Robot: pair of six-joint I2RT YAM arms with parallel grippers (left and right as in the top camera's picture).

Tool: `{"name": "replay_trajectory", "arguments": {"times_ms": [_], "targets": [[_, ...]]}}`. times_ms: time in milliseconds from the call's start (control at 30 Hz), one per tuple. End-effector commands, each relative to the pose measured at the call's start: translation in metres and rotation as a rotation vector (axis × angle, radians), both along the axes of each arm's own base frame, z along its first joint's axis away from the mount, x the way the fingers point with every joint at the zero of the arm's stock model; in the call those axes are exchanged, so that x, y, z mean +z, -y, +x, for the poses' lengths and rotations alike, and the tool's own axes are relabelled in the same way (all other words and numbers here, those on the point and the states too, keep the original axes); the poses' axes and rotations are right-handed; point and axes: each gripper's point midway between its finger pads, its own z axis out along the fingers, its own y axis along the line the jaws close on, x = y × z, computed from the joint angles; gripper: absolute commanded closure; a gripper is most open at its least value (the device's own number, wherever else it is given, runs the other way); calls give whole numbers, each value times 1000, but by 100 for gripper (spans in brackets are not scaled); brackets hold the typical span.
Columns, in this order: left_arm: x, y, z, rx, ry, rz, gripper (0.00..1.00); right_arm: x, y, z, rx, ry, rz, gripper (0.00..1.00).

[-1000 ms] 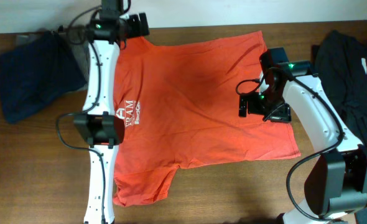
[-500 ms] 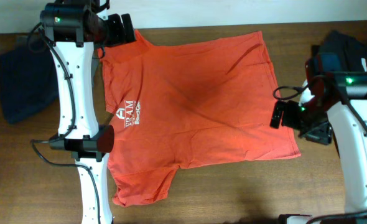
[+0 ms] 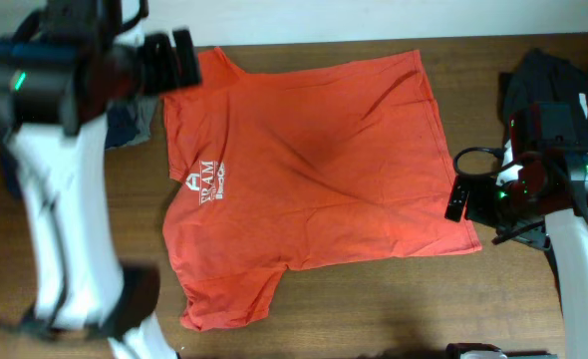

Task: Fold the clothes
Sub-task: 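Release the shirt and move both grippers to its near hem corners, then grasp the near left and near right hem corners with both grippers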

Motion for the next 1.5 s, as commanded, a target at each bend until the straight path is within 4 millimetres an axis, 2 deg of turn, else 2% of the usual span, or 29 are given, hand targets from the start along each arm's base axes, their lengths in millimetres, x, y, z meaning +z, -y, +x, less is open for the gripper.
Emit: {"name": "replay_trajectory", "arguments": {"times_ms": [0,67,100,200,300,367,400,567,633,700,767,900,1033,1100,1200,1300,1467], "targets": [[-1,-22,-62,155,-31,110,1,6,6,4,-24,35,-24,1],[-20,-29,-94,219,-87,129,1,7,6,10,-27,58,-24,1],[-41,-31,-119,234,-137,126,1,8,7,13,-39,73,-24,1],[-86,-38,-162,234,-234,131,1,8,7,17,-43,86,-26,1],[-122,-36,-193,196,-332,114,1,9,8,18,-43,89,-26,1],[-145,-22,-212,111,-426,56,1,8,8,18,-43,89,-26,1],[-172,-14,-231,63,-541,35,1,8,8,18,-43,89,-26,1],[-232,-12,-273,44,-809,47,1,8,8,18,-38,89,-27,1],[-264,-15,-289,51,-896,65,1,9,8,18,-39,90,-28,1],[-288,14,-288,-84,-907,-79,3,9,8,20,-39,100,-28,1],[-303,24,-288,-103,-912,-139,4,9,8,21,-39,103,-28,1],[-334,18,-285,-55,-923,-106,4,9,8,21,-39,104,-28,1],[-355,16,-288,-28,-974,-87,4,9,8,21,-39,103,-28,1],[-364,7,-287,-5,-994,-28,4,9,8,21,-39,103,-28,1],[-373,4,-281,22,-1002,3,4,9,8,21,-38,103,-28,1],[-379,-13,-276,127,-986,91,4,9,8,21,-13,103,-33,1],[-381,-18,-266,131,-937,123,4,9,8,21,-13,103,-34,1]]}}
